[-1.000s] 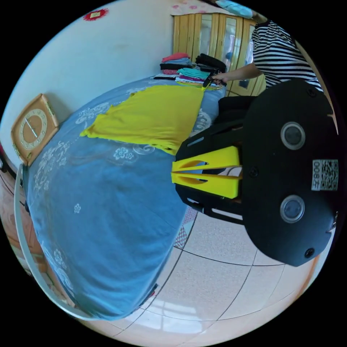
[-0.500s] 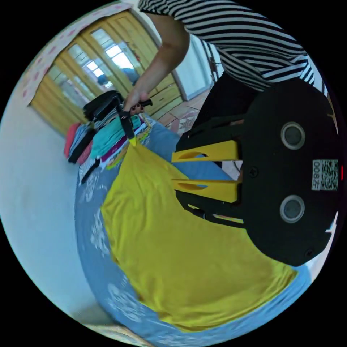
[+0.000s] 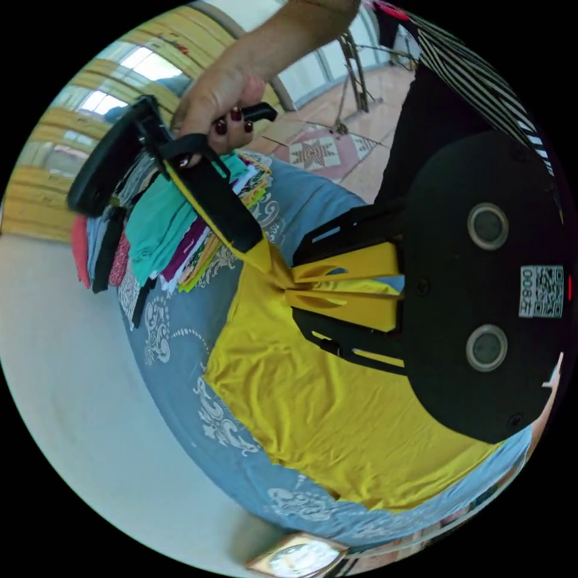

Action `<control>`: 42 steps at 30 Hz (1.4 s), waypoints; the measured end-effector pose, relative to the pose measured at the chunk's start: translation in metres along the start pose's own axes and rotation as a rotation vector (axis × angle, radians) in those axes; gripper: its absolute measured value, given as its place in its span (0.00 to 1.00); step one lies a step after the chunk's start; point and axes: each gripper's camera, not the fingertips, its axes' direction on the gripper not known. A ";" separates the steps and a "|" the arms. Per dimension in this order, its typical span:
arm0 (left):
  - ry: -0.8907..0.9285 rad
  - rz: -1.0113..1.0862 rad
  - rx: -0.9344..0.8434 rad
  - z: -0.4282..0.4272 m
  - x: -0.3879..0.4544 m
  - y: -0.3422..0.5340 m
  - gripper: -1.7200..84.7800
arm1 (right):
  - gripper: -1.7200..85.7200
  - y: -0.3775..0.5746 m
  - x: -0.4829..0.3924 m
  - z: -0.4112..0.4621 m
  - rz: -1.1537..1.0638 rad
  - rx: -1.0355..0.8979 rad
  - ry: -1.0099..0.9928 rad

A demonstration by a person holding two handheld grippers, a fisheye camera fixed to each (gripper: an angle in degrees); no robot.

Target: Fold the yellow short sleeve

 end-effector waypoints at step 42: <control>0.244 -0.101 0.087 0.027 0.015 -0.020 0.04 | 0.03 -0.274 0.008 0.057 0.292 0.224 -0.198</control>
